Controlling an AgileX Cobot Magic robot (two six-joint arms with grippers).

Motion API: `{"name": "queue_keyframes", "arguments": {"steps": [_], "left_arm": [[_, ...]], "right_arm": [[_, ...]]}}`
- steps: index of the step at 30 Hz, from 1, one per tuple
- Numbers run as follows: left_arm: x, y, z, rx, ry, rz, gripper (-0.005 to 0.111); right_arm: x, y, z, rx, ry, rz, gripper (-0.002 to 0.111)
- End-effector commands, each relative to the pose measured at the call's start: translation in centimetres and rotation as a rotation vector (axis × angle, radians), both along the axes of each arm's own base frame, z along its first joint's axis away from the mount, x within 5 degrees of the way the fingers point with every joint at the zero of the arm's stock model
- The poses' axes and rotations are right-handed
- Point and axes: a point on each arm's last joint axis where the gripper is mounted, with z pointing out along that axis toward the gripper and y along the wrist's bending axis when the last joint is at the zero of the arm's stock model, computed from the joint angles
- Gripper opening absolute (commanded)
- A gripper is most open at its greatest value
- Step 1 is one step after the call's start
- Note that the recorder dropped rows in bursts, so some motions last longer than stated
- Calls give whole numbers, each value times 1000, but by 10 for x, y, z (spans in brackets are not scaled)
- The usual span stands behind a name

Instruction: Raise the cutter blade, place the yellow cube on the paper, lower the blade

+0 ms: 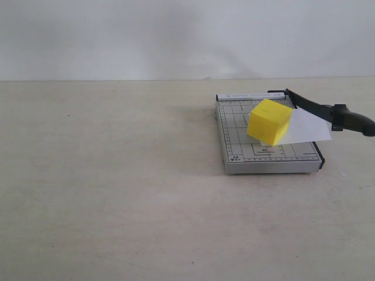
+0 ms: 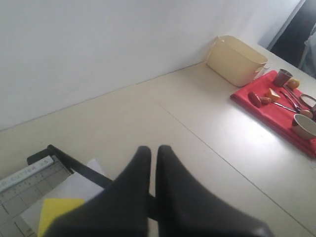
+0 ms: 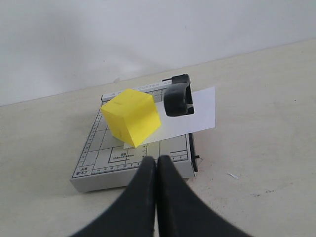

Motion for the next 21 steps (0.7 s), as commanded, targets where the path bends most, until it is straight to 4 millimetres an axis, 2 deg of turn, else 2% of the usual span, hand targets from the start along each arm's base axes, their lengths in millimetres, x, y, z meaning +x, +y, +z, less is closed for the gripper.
{"name": "queue_keyframes", "arguments": {"steps": [1,6,10,13,17,21], "left_arm": [[-8,14,36,-23,-104,-6,4],[-34,49,75,-28,-187,-19,4],[-76,108,114,-123,-267,-7,4],[-107,150,129,-184,-313,-1,4],[-129,190,133,-218,-347,34,4],[-137,211,116,-197,-321,69,4]], "right_arm": [[0,0,0,-7,-10,-1,1],[0,0,0,-7,-10,-1,1],[0,0,0,-7,-10,-1,1],[0,0,0,-7,-10,-1,1],[0,0,0,-7,-10,-1,1],[0,0,0,-7,-10,-1,1]]}}
